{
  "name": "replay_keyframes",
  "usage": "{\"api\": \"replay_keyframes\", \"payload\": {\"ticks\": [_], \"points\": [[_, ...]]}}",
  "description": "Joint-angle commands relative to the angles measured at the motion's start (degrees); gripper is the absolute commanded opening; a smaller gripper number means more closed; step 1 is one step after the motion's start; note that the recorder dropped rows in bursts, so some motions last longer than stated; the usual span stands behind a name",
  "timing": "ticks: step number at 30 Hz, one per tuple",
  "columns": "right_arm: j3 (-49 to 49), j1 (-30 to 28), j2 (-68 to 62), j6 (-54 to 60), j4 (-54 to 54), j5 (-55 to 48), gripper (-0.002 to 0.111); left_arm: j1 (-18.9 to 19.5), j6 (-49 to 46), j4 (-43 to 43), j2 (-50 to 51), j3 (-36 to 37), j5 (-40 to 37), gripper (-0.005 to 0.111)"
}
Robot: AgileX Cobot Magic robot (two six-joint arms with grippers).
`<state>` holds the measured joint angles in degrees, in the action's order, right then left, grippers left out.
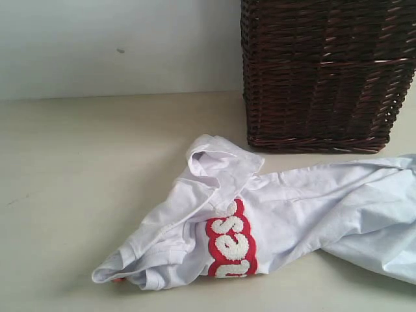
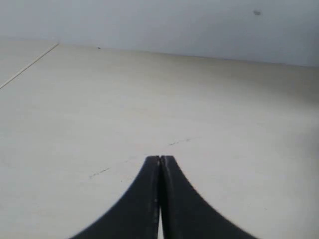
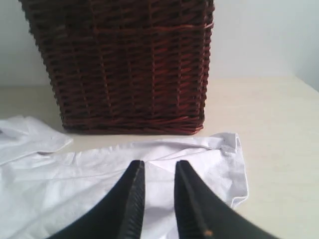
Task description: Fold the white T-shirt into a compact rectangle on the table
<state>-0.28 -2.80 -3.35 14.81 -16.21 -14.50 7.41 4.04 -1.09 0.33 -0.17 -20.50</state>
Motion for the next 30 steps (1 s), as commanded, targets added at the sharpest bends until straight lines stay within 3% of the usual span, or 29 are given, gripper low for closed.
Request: {"api": "replay_keyframes", "payload": {"ticks": [1,4,10,21,24,28,29,30], "points": [[0.3,0.8,-0.5,-1.0,5.6,-0.3,0.023,0.0,0.3,-0.1,-0.3,0.2,0.5,0.0],[0.3,0.8,-0.5,-1.0,4.1,-0.5,0.023,0.0,0.3,-0.1,-0.3,0.2,0.5,0.0],[0.3,0.8,-0.5,-1.0,-9.6,-1.2,0.023,0.0,0.3,-0.1,-0.3,0.2,0.5,0.0],[0.3,0.8,-0.5,-1.3,-9.7,-1.2,0.023,0.0,0.3,-0.1,0.3,0.2,1.0,0.0],[0.3,0.8,-0.5,-1.3,-9.7,-1.2,0.023,0.2,-0.2,-9.1,20.2,-5.1,2.4,0.0],[0.3,0.8,-0.5,-1.3,-9.7,-1.2,0.023,-0.2,-3.4,-8.3,44.3,-16.1,3.0,0.0],[0.3,0.8,-0.5,-1.3,-9.7,-1.2,0.023,-0.8,-9.8,-7.9,53.2,-21.1,3.1,0.0],[0.3,0.8,-0.5,-1.3,-9.7,-1.2,0.023,-1.2,-13.4,-7.7,56.0,-22.9,3.1,0.0]]}}
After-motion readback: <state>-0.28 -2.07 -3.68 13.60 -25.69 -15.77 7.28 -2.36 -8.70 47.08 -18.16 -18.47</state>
